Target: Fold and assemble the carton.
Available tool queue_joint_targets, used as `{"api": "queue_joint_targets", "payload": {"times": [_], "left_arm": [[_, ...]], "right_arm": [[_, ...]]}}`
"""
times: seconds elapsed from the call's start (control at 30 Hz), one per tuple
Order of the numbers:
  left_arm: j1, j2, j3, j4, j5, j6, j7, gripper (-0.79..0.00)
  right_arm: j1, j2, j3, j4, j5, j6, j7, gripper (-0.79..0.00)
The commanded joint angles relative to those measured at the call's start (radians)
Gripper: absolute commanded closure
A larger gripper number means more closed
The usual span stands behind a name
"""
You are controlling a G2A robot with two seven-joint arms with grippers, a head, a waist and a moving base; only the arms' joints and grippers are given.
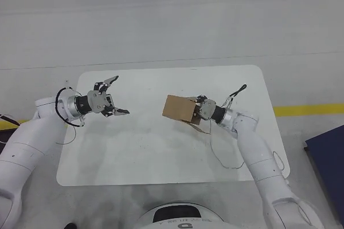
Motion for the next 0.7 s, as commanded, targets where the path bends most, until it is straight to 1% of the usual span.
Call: {"api": "queue_joint_targets", "payload": {"times": [0.0, 0.07, 0.13, 0.2, 0.27, 0.4, 0.53, 0.57, 0.6, 0.63, 0.67], "left_arm": [[0.0, 0.0, 0.0, 0.0, 0.0, 0.0, 0.0, -0.785], [0.0, 0.0, 0.0, 0.0, 0.0, 0.0, 0.0, -0.785], [0.0, 0.0, 0.0, 0.0, 0.0, 0.0, 0.0, -0.785], [0.0, 0.0, 0.0, 0.0, 0.0, 0.0, 0.0, -0.785], [0.0, 0.0, 0.0, 0.0, 0.0, 0.0, 0.0, -0.785], [0.0, 0.0, 0.0, 0.0, 0.0, 0.0, 0.0, -0.785], [0.0, 0.0, 0.0, 0.0, 0.0, 0.0, 0.0, -0.785], [0.0, 0.0, 0.0, 0.0, 0.0, 0.0, 0.0, -0.785], [0.0, 0.0, 0.0, 0.0, 0.0, 0.0, 0.0, -0.785], [0.0, 0.0, 0.0, 0.0, 0.0, 0.0, 0.0, -0.785], [0.0, 0.0, 0.0, 0.0, 0.0, 0.0, 0.0, -0.785]], "right_arm": [[0.016, 0.011, 0.012, -0.047, -0.05, 0.121, -0.14, 0.0], [0.032, 0.018, -0.02, -0.075, -0.09, 0.136, -0.254, 0.0], [0.058, 0.027, -0.08, -0.092, -0.139, 0.136, -0.365, 0.0], [0.089, 0.039, -0.158, -0.09, -0.18, 0.136, -0.441, 0.0], [0.131, 0.055, -0.242, -0.081, -0.217, 0.136, -0.482, 0.0], [0.229, 0.09, -0.428, -0.027, -0.254, 0.136, -0.505, 0.0], [0.343, 0.114, -0.563, 0.023, -0.167, 0.136, -0.544, 0.0], [0.368, 0.119, -0.592, 0.027, -0.136, 0.136, -0.555, -0.12], [0.391, 0.125, -0.615, 0.025, -0.101, 0.136, -0.566, -0.376], [0.409, 0.132, -0.637, 0.018, -0.063, 0.136, -0.573, -0.757], [0.424, 0.14, -0.656, 0.007, -0.029, 0.136, -0.576, -0.785]]}}
